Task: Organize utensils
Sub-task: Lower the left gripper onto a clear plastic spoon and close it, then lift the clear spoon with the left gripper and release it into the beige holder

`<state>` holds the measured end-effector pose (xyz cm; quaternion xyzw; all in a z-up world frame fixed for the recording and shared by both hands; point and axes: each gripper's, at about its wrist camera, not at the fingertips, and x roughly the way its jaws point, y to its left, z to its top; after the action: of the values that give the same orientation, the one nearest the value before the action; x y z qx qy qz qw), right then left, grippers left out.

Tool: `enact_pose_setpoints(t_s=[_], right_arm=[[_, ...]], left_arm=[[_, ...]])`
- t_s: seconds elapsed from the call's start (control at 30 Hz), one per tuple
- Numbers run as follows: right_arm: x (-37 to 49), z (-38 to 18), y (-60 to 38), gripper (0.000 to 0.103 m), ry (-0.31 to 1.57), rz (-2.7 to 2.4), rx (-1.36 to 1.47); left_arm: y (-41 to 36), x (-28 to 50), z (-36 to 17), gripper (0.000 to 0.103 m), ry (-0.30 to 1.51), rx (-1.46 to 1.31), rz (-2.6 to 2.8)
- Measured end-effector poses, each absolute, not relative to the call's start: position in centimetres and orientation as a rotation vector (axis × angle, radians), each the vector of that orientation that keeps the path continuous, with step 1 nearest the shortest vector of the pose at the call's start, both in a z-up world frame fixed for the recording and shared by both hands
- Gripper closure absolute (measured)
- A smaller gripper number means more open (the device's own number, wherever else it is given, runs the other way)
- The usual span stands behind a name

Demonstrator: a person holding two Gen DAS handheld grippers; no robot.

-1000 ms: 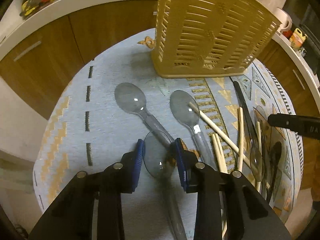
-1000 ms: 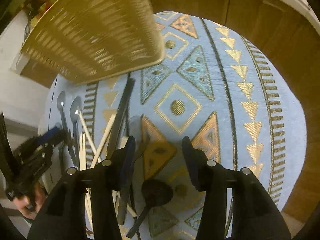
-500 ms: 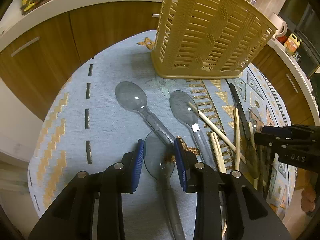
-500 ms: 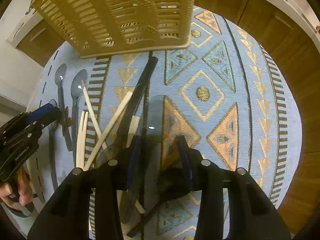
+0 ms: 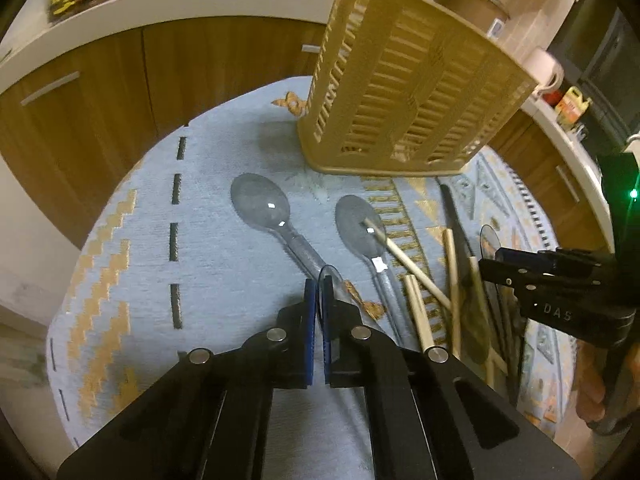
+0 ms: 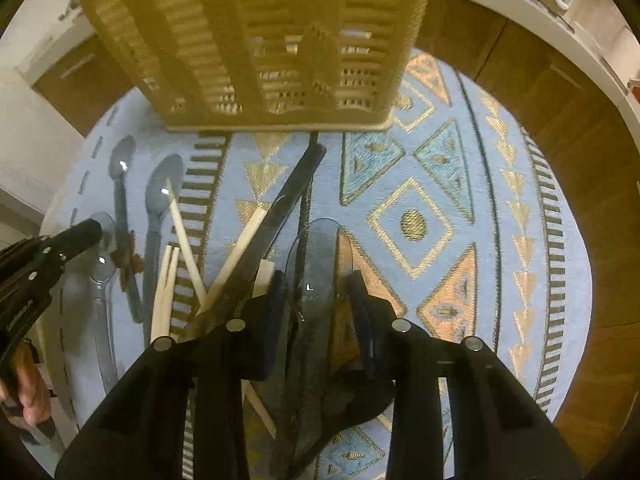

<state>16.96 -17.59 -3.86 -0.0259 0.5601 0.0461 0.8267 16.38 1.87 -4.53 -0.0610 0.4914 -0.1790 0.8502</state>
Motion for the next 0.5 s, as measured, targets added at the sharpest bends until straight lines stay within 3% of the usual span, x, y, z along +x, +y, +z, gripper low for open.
enact_pose_setpoints(t_s=[0.5], right_arm=[[6.8,2.7,-19.9,0.074,0.818,0.249,0.001]], left_arm=[[4.2,11.9,1.1,0.102,0.810,-0.218,-0.497]])
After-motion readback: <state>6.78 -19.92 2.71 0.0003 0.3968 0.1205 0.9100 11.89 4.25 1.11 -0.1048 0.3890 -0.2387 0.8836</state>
